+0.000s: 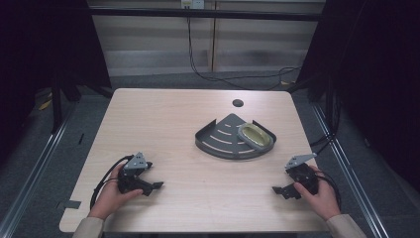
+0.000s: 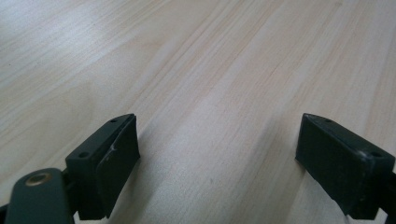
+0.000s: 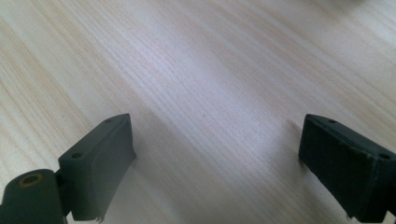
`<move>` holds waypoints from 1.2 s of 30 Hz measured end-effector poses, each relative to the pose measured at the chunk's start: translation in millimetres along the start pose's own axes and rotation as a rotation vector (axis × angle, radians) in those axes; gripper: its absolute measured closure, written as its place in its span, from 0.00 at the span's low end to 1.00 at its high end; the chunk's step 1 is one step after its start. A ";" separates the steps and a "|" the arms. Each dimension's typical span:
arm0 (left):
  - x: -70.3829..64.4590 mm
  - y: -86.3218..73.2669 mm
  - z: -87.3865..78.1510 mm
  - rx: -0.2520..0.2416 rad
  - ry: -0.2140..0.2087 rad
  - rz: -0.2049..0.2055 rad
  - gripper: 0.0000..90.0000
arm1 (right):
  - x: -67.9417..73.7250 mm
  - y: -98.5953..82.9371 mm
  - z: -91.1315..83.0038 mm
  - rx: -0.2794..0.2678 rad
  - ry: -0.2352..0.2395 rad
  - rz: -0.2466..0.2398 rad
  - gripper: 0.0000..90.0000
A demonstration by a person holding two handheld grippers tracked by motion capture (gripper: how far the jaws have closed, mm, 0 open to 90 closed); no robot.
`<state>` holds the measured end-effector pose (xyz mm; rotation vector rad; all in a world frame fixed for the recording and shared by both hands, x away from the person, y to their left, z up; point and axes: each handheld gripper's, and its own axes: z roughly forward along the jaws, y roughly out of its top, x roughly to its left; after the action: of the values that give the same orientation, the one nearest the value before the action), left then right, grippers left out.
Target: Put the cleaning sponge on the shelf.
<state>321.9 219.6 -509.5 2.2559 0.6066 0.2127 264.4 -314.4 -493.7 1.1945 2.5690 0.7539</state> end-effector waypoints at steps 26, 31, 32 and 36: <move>0.0 0.0 0.0 0.000 0.000 0.001 0.14 | 2.2 -25.8 4.4 -0.240 -0.029 0.035 0.11; 0.0 0.0 -0.1 0.000 0.001 0.001 0.14 | 2.1 -25.7 4.5 -0.240 -0.029 0.035 0.11; 0.0 0.0 0.0 0.000 0.001 0.000 0.14 | 2.1 -25.7 4.5 -0.240 -0.029 0.035 0.11; 0.0 0.0 0.0 0.000 0.000 0.000 0.14 | 2.2 -25.5 4.5 -0.238 -0.031 0.036 0.11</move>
<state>321.9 219.6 -509.5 2.2562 0.6066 0.2132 248.1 -324.9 -511.0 1.1691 2.3578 1.0075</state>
